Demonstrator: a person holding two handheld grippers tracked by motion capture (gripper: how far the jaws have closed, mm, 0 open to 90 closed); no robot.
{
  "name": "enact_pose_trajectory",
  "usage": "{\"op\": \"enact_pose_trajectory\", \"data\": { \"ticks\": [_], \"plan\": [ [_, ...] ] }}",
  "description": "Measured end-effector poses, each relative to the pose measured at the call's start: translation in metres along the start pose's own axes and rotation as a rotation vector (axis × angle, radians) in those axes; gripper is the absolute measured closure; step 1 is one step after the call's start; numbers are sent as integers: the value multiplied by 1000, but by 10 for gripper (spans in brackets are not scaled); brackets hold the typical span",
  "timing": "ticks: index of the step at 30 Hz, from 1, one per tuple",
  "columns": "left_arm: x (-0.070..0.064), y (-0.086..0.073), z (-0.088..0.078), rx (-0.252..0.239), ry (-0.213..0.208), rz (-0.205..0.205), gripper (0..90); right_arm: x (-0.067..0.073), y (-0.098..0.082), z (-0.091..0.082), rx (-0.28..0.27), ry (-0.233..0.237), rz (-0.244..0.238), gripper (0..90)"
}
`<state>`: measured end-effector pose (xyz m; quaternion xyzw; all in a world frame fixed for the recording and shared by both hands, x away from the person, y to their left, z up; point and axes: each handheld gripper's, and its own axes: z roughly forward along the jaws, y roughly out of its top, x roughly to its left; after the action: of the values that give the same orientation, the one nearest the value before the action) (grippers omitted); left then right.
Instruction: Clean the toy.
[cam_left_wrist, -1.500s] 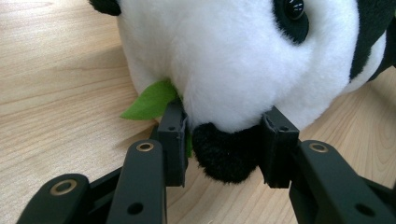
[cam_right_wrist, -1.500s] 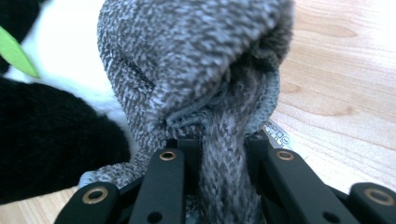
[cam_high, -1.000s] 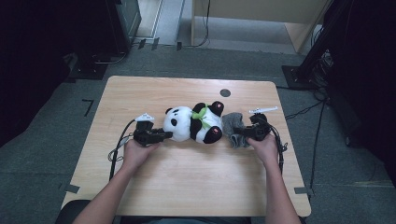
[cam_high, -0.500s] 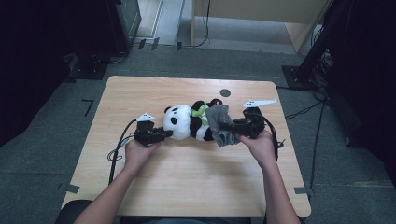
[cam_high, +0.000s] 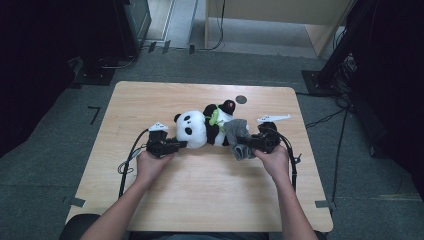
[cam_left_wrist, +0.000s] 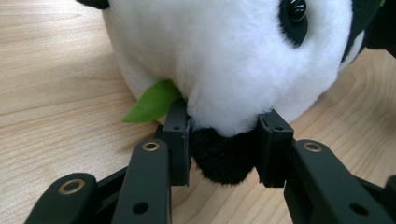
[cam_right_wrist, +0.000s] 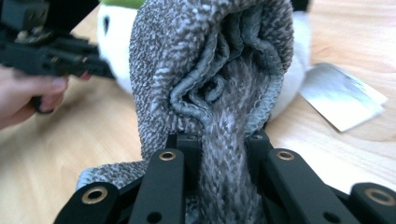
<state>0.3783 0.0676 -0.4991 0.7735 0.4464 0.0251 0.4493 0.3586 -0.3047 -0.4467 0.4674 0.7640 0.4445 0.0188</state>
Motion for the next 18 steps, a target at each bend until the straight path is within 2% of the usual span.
{"op": "enact_pose_trajectory", "data": {
  "ticks": [3,10,11,14,18],
  "plan": [
    [1,1,0,2,-2,-4,635,-7,-2,-2,-38,-4,40,763],
    [5,2,-1,9,-10,-6,635,-20,-8,-3,-45,-8,87,763],
    [6,3,-1,14,-10,3,635,-22,-9,-3,-46,-13,96,763],
    [8,4,-2,17,-11,10,635,-30,-13,0,-33,-34,122,763],
    [9,5,-2,24,-11,17,637,-38,-17,9,28,-68,143,763]
  ]
}}
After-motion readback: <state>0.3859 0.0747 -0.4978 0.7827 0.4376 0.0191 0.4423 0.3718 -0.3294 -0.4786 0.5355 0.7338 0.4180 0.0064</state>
